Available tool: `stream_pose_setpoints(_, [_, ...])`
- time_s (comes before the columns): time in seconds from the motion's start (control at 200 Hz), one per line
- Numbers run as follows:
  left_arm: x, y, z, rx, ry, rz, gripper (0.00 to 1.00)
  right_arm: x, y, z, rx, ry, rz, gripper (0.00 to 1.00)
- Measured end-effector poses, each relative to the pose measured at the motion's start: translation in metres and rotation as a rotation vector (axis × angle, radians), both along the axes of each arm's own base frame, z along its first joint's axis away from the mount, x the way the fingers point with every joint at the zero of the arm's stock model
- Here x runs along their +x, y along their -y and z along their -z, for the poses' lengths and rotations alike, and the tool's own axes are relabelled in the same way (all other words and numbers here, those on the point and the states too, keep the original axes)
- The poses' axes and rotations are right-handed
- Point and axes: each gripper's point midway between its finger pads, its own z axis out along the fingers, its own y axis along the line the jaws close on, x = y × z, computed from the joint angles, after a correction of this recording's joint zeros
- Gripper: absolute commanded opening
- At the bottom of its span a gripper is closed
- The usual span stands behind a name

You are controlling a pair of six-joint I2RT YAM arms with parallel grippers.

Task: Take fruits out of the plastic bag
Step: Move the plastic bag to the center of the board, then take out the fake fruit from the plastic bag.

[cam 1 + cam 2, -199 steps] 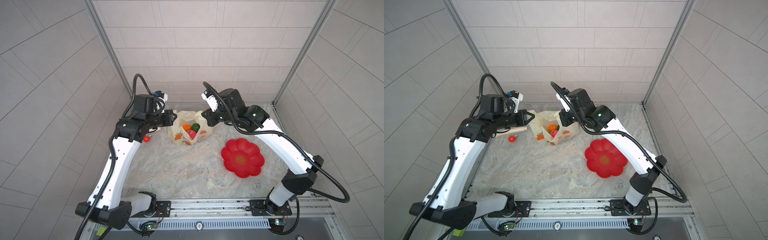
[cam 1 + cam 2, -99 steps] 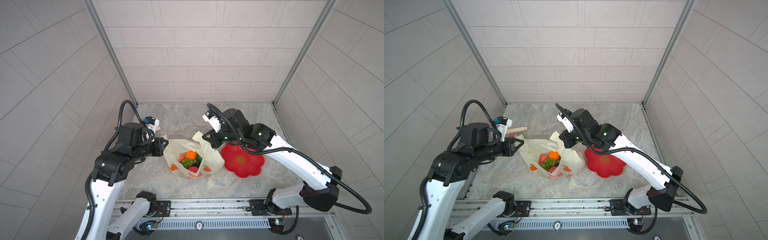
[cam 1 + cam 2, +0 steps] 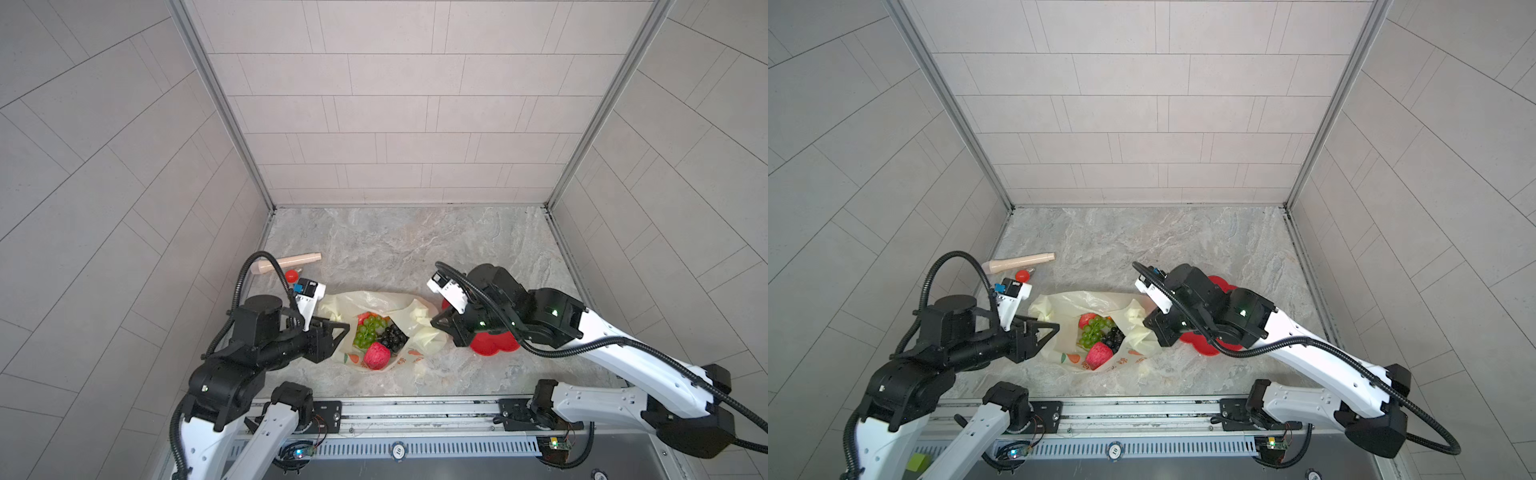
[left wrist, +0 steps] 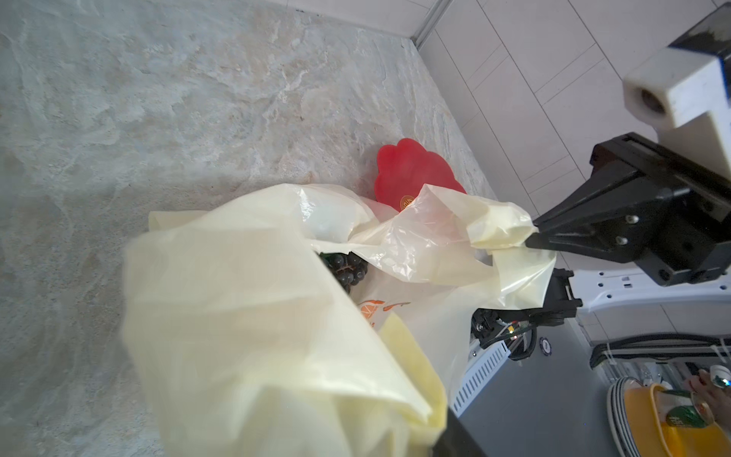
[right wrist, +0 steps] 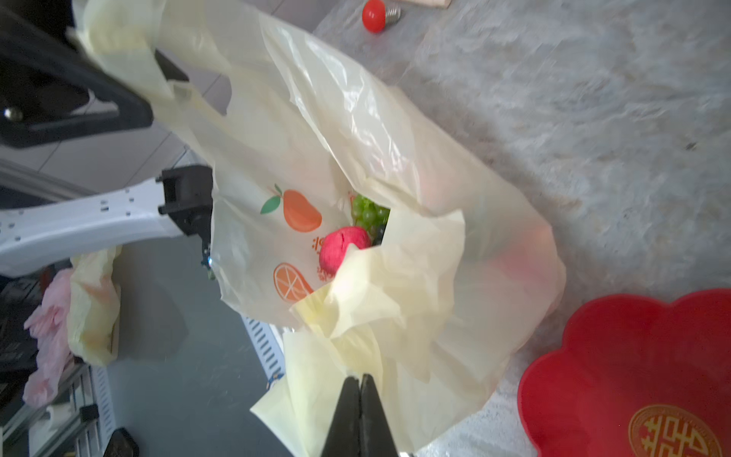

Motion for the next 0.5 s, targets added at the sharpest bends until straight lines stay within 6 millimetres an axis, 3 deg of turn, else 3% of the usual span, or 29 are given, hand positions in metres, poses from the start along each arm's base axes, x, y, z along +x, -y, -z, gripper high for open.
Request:
stream_pose_setpoints(0.025, [-0.002, 0.0, 0.003, 0.0, 0.001, 0.003, 0.56, -0.004, 0.004, 0.0, 0.001, 0.002, -0.004, 0.04])
stream_pose_setpoints(0.09, [-0.006, 0.0, 0.007, -0.001, 0.009, 0.011, 0.52, -0.01, 0.012, -0.007, 0.017, 0.022, -0.007, 0.3])
stream_pose_setpoints(0.125, [-0.007, -0.001, 0.008, 0.001, 0.014, 0.011, 0.48, -0.012, 0.016, -0.014, 0.029, 0.04, -0.007, 0.37])
stream_pose_setpoints(0.225, [-0.008, -0.004, 0.008, 0.01, 0.031, 0.001, 0.32, -0.011, 0.024, -0.046, 0.06, 0.113, -0.001, 0.39])
stream_pose_setpoints(0.315, [-0.01, -0.006, 0.01, 0.021, 0.034, -0.003, 0.27, -0.009, 0.026, -0.08, 0.084, 0.184, -0.003, 0.39])
stream_pose_setpoints(0.415, [-0.012, -0.008, 0.012, 0.033, 0.034, -0.009, 0.27, -0.009, 0.019, -0.106, 0.077, 0.26, -0.033, 0.38])
stream_pose_setpoints(0.5, [-0.012, -0.01, 0.013, 0.042, 0.034, -0.016, 0.39, -0.013, 0.0, -0.121, 0.054, 0.323, -0.085, 0.36])
